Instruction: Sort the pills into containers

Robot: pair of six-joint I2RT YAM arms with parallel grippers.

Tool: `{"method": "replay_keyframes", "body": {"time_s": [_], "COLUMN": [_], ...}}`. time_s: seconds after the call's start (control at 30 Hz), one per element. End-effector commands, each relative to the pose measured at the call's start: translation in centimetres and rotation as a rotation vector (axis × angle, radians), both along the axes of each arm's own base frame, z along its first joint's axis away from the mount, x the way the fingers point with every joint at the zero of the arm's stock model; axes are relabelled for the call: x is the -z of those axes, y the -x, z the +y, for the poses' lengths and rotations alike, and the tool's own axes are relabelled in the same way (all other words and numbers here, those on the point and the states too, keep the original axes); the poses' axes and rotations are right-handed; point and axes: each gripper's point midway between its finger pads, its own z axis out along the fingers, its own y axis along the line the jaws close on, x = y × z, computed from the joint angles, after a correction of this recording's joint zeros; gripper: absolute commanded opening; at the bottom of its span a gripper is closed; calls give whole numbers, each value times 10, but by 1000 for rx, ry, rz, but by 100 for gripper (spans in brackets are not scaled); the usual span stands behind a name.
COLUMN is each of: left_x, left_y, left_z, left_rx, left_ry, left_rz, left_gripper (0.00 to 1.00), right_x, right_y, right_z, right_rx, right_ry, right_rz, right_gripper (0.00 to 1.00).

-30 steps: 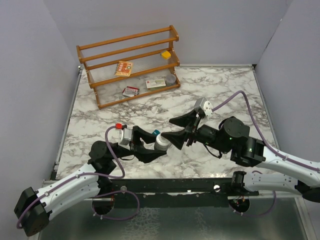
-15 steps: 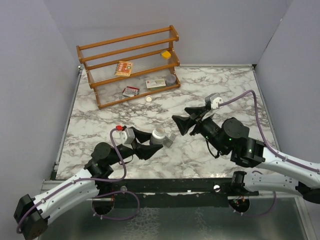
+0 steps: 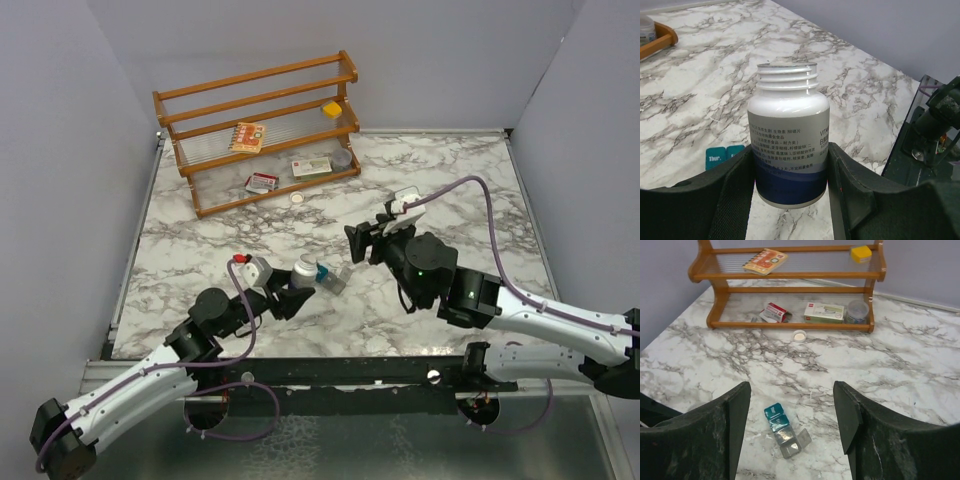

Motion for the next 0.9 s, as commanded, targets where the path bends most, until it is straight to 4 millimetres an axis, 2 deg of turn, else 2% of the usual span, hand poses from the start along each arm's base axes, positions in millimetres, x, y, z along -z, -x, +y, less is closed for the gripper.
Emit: {"method": "replay_keyframes", "body": {"time_s": [0.0, 0.17, 0.37, 0.67, 0.87], "left_x": [18, 41, 66, 73, 94], "left_y": [-9, -14, -12, -5, -2], "left_z": [12, 13, 6, -5, -11], "left_rx": [-98, -136, -121, -88, -84], "left_ry": [-24, -90, -188, -261, -371], "left_rz": [85, 187, 273, 298, 346], "left_gripper": [0, 0, 0, 0, 0], "right_x": [-6, -6, 8, 41, 58], "right_y": [-14, -24, -61, -84, -96], "right_z": [-17, -15, -37, -43, -61], "right_rx": [142, 108, 57, 102, 141], "right_ry": [38, 30, -59, -68, -81], "right_rz": [-10, 11, 92, 114, 137], "right_gripper": [68, 68, 68, 66, 65]}}
